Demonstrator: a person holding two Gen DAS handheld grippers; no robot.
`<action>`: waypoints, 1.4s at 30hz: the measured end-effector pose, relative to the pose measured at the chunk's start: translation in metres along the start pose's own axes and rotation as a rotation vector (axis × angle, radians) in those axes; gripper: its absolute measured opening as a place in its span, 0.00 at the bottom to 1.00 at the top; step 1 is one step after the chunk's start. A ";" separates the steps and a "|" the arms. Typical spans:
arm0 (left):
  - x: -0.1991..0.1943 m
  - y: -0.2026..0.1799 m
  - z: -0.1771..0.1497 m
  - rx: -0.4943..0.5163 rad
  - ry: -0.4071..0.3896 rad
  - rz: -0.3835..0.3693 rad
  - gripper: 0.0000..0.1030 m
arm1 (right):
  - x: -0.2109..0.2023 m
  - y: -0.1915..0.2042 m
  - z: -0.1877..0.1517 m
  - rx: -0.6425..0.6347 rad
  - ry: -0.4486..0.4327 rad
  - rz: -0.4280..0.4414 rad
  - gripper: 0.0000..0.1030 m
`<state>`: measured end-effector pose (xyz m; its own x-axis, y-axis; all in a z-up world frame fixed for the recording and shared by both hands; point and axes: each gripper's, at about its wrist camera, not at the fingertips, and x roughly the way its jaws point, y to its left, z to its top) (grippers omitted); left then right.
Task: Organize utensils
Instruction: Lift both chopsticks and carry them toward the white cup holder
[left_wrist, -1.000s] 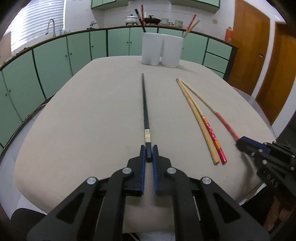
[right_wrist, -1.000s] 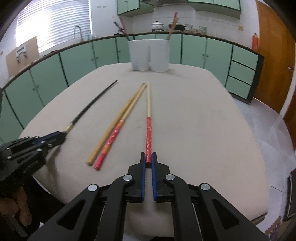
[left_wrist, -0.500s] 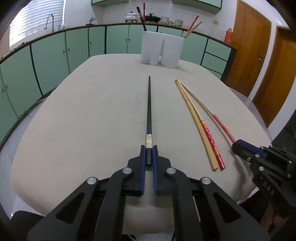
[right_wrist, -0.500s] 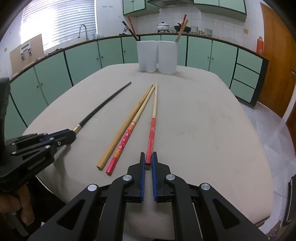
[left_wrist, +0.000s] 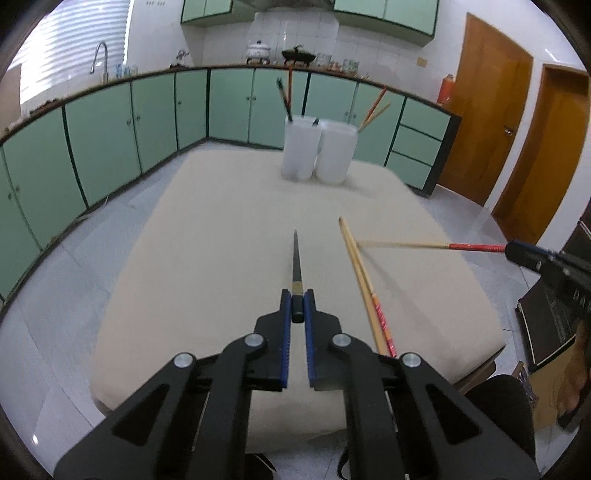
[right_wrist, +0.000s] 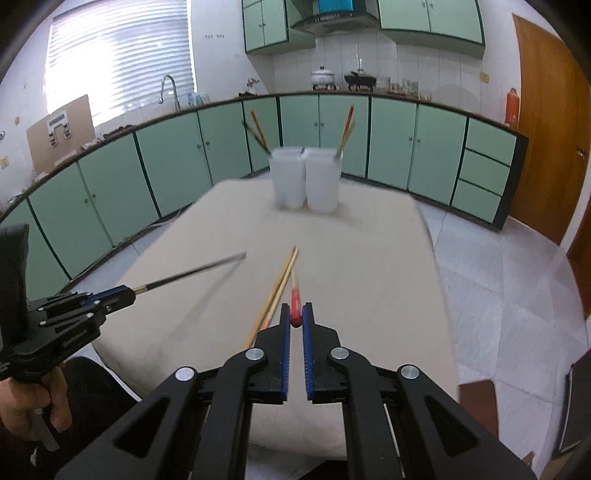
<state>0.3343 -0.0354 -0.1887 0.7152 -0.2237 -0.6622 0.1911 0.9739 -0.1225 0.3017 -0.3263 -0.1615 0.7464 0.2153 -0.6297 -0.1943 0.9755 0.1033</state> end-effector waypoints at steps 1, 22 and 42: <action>-0.004 0.001 0.005 0.004 -0.008 -0.004 0.06 | -0.005 -0.001 0.008 -0.003 -0.003 0.005 0.06; -0.015 0.005 0.105 0.106 0.024 -0.063 0.06 | 0.016 0.002 0.112 -0.115 0.125 0.036 0.06; -0.019 0.000 0.166 0.127 0.019 -0.099 0.06 | 0.014 0.003 0.171 -0.123 0.181 0.054 0.06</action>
<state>0.4329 -0.0375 -0.0533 0.6757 -0.3167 -0.6657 0.3446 0.9340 -0.0946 0.4211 -0.3126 -0.0384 0.6083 0.2444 -0.7551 -0.3152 0.9475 0.0528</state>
